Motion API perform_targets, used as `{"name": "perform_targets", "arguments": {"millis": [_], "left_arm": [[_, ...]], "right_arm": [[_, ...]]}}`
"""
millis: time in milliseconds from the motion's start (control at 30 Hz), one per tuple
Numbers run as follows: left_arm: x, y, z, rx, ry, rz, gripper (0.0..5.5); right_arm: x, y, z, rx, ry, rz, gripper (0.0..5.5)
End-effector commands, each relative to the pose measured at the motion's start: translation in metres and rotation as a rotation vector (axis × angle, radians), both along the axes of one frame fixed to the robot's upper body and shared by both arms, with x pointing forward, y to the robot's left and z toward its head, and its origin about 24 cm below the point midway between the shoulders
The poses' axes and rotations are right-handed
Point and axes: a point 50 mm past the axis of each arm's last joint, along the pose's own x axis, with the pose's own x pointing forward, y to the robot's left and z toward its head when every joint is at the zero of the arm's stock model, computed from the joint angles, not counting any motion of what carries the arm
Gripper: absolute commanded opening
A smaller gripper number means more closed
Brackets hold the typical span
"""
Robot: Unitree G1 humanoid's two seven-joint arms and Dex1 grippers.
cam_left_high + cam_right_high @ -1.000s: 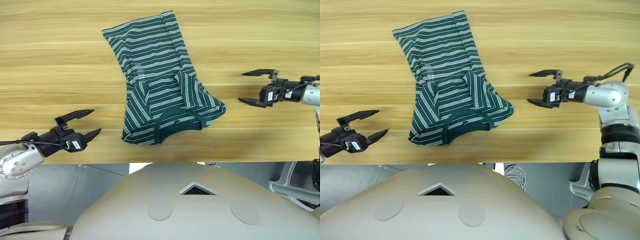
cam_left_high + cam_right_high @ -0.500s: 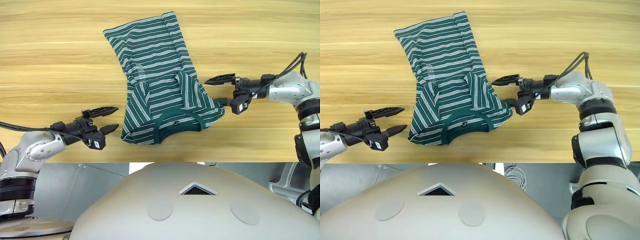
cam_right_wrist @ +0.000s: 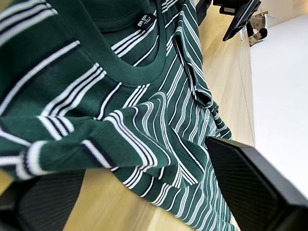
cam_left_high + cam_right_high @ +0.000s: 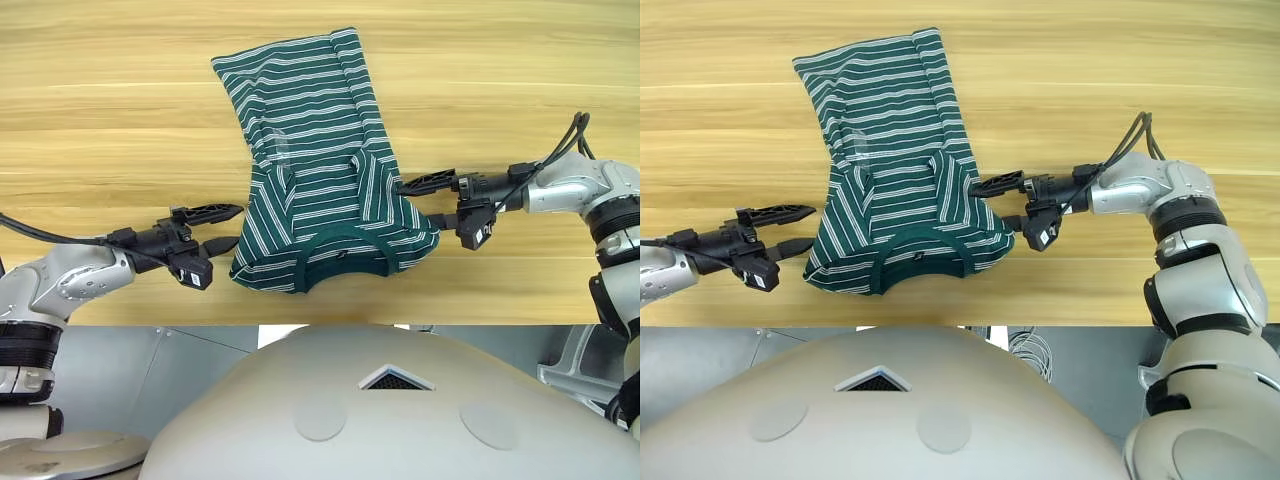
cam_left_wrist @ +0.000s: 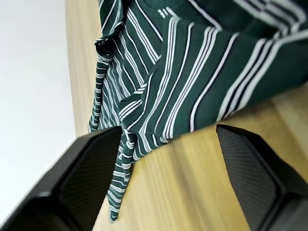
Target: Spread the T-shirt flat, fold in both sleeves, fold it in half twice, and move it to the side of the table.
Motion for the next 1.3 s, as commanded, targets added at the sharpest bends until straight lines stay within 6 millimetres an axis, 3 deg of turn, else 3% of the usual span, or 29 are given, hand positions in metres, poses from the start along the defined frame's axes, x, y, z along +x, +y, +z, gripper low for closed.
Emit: {"name": "perform_targets", "arguments": {"millis": [33,100,900,1300], "left_arm": [[-0.020,0.018,-0.033,0.252,0.182,-0.068,3.54],[-0.021,0.015,-0.037,0.260,0.190,-0.102,3.54],[-0.059,-0.007,-0.080,0.226,0.401,-0.281,3.56],[-0.058,0.003,-0.082,0.297,0.448,-0.337,1.36]], "right_arm": [[-0.017,-0.004,-0.019,-0.124,0.082,0.062,4.38],[-0.020,-0.003,-0.022,-0.137,0.091,0.075,4.38],[-0.016,0.015,-0.028,-0.109,0.074,0.053,0.19],[-0.015,0.019,-0.028,-0.076,0.058,0.039,0.08]]}}
